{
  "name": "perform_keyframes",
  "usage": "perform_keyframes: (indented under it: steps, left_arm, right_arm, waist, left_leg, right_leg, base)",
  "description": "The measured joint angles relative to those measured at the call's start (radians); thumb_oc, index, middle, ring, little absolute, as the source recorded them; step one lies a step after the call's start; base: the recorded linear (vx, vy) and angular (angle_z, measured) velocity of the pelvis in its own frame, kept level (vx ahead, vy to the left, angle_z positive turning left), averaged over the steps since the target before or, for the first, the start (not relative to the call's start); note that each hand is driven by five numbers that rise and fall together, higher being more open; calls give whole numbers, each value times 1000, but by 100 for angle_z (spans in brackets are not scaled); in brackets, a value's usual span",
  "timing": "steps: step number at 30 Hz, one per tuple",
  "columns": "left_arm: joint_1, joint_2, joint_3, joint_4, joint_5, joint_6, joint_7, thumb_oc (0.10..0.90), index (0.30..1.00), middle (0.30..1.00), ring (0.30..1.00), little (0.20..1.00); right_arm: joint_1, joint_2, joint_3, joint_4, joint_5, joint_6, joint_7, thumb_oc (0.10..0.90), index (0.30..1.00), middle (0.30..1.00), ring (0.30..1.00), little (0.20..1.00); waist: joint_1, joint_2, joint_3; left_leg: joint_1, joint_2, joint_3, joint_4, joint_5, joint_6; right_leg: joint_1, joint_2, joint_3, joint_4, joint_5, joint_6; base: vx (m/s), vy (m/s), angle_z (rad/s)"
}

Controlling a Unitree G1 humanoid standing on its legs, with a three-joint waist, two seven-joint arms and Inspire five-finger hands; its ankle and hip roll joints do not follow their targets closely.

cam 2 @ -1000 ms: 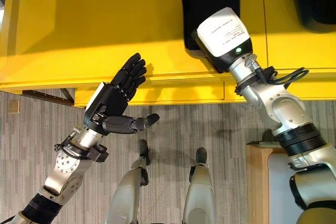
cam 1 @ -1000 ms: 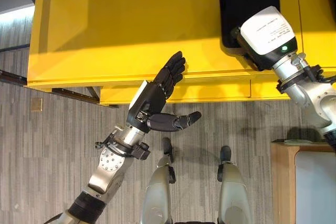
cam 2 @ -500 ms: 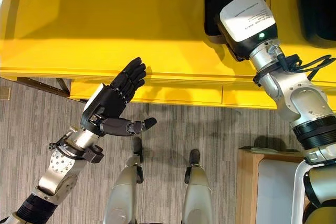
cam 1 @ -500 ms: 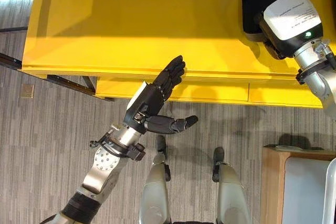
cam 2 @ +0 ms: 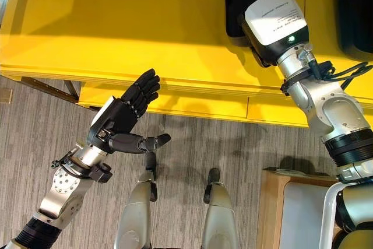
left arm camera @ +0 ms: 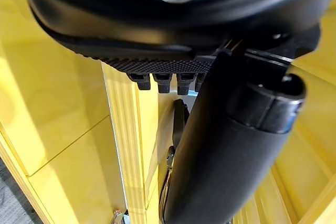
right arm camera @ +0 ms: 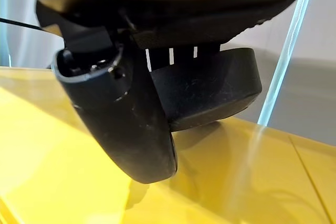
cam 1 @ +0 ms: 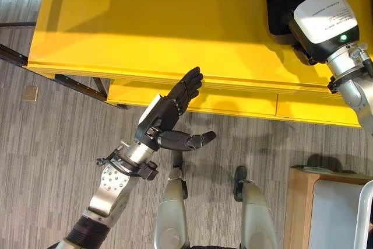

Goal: Move parts from the plastic box to the shelf.

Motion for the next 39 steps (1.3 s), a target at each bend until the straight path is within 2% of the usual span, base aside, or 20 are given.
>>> perform_keyframes:
  steps: [11, 17, 39]
  left_arm:
    - [1, 4, 0, 0, 0, 0, -17, 900, 1000, 1000, 1000, 1000]
    - [1, 7, 1, 0, -1, 0, -18, 900, 1000, 1000, 1000, 1000]
    - [43, 46, 5, 0, -2, 0, -20, 900, 1000, 1000, 1000, 1000]
  right_arm:
    - [-6, 36, 31, 75, 0, -12, -87, 400, 300, 300, 300, 300]
    - [-6, 37, 31, 75, 0, 5, -96, 400, 300, 300, 300, 300]
    - [-32, 43, 30, 157, 19, 17, -142, 400, 300, 300, 300, 300]
  waist:
    - [8, -1, 0]
    - [17, 0, 0]
    - [31, 0, 0]
  left_leg:
    - [-34, 0, -23, 20, 4, -8]
    - [-52, 0, -38, 49, -4, -15]
    - [-72, -1, -50, 73, -10, -22]
  right_leg:
    - [-47, -3, -10, 72, -32, -14]
    - [-72, -7, -14, 122, -68, -36]
    - [-114, -18, -22, 213, -113, -51]
  base:
    - [3, -37, 4]
    - [12, -21, 4]
    - [5, -5, 1]
